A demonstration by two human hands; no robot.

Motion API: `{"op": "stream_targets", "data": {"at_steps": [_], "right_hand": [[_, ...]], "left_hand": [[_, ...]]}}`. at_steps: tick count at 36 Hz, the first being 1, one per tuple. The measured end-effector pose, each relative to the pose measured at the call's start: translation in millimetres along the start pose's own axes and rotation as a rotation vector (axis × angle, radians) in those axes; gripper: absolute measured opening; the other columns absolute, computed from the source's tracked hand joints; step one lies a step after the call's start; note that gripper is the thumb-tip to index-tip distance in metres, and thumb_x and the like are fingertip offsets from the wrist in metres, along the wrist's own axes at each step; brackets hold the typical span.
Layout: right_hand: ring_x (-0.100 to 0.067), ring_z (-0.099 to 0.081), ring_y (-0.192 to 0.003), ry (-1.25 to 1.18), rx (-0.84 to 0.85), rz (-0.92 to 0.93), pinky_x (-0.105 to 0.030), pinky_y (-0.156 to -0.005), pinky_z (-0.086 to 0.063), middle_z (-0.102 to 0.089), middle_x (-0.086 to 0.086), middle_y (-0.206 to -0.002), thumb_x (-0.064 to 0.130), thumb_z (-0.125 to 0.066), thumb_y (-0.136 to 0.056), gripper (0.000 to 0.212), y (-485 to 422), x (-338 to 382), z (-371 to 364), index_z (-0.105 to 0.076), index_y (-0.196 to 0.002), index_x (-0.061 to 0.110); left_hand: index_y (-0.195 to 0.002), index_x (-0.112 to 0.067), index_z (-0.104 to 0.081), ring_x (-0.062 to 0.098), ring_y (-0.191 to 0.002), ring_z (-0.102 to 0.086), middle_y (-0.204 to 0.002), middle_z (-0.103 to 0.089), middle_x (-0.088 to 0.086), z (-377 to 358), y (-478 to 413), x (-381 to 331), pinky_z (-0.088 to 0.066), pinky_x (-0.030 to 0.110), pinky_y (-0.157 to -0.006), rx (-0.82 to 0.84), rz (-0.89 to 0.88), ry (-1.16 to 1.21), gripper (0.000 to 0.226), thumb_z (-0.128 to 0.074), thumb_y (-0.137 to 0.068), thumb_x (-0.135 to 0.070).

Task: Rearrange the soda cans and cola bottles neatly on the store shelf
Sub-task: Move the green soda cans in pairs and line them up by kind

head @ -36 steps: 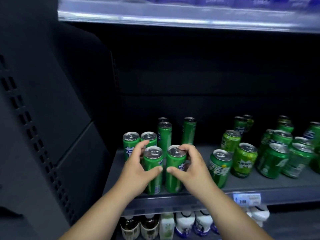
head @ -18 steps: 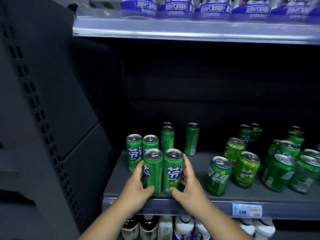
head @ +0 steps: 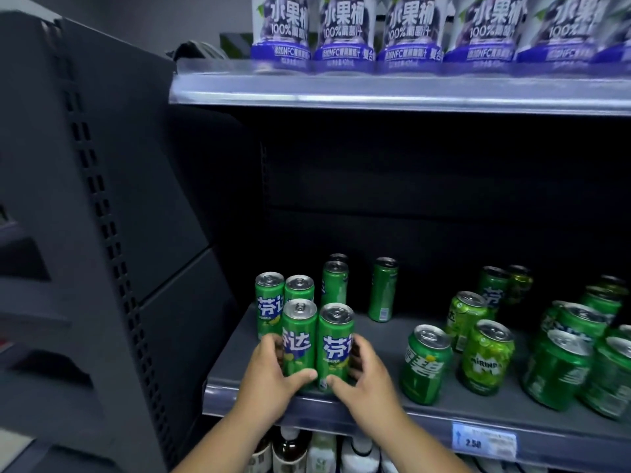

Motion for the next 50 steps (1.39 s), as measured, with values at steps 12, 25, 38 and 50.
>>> {"op": "stream_targets", "data": {"at_steps": [12, 25, 38, 50], "right_hand": [[0.002, -0.062, -0.111, -0.069, -0.006, -0.018, -0.018, -0.092, -0.054, -0.066, 0.018, -0.117, 0.007, -0.081, -0.079, 0.062, 0.3, 14.5, 1.1, -0.051, -0.121, 0.041], [0.004, -0.064, -0.109, -0.128, 0.021, -0.019, -0.026, -0.098, -0.054, -0.070, 0.015, -0.115, 0.004, -0.078, -0.080, 0.062, -15.8, 34.2, -55.0, -0.052, -0.121, 0.043], [0.013, -0.057, -0.113, -0.190, 0.035, 0.001, -0.010, -0.093, -0.047, -0.061, 0.019, -0.128, 0.012, -0.086, -0.075, 0.073, -24.5, 31.3, -55.1, -0.045, -0.130, 0.038], [0.020, -0.040, -0.129, -0.114, 0.191, 0.073, -0.017, -0.107, -0.041, -0.035, 0.031, -0.145, 0.033, -0.098, -0.057, 0.125, -72.7, 69.2, -36.6, -0.015, -0.148, 0.055]], "left_hand": [[-0.122, -0.049, -0.044, -0.004, -0.100, -0.064, -0.107, -0.066, -0.025, 9.3, -3.4, 8.0, -0.053, 0.034, -0.095, 0.072, -0.010, 0.048, 0.077, -0.087, -0.065, -0.019], [-0.106, -0.059, -0.049, -0.003, -0.092, -0.068, -0.101, -0.067, -0.032, 49.9, -24.1, 39.0, -0.056, 0.035, -0.089, 0.075, -0.034, 0.091, 0.073, -0.087, -0.062, -0.016], [-0.119, -0.045, -0.044, -0.011, -0.108, -0.057, -0.120, -0.060, -0.017, 62.5, -34.8, 35.6, -0.050, 0.018, -0.091, 0.151, -0.148, 0.277, 0.077, -0.091, -0.063, -0.024], [-0.137, -0.055, -0.028, -0.012, -0.126, -0.045, -0.142, -0.036, -0.026, 75.6, -85.0, -10.9, -0.042, 0.022, -0.103, 0.177, -0.269, 0.398, 0.118, -0.092, -0.038, -0.056]]}}
Point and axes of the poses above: each hand's wrist, its own y-axis away from the middle knuckle, its own z-axis out of the back of the hand, x = y × z, the point moved 2 cm from there along -y, towards the middle knuckle
